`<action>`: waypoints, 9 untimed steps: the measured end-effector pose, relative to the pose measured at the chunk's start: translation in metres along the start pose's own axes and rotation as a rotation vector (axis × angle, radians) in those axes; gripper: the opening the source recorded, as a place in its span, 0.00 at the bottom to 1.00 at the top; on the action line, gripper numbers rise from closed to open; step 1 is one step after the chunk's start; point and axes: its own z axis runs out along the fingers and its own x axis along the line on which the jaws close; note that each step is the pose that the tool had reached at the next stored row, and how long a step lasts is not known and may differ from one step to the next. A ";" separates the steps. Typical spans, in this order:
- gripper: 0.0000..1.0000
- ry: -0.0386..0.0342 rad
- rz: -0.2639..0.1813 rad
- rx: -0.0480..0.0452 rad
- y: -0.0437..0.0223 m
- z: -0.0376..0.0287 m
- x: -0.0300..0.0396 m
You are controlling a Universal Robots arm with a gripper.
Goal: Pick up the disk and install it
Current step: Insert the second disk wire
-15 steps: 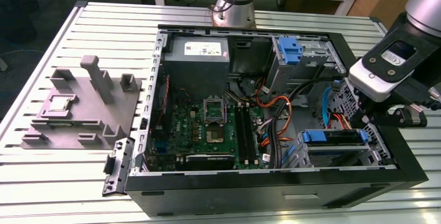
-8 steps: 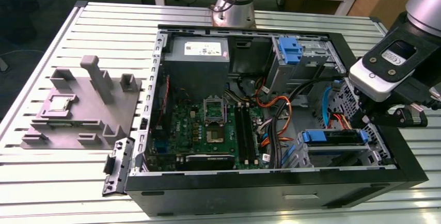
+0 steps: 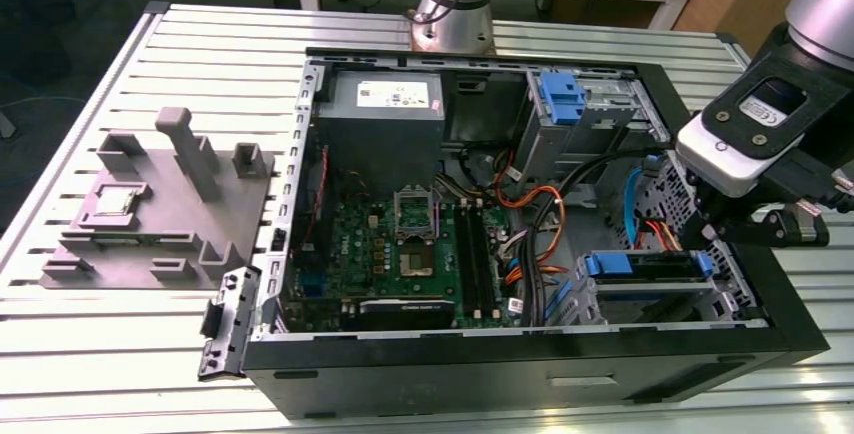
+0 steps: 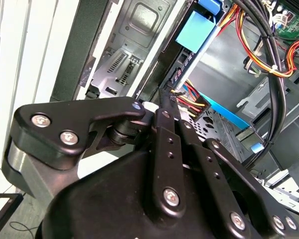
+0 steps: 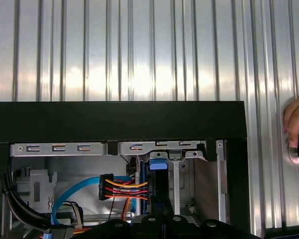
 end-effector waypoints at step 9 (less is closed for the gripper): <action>0.10 -0.0002 0.000 0.0000 0.0000 0.0000 0.0000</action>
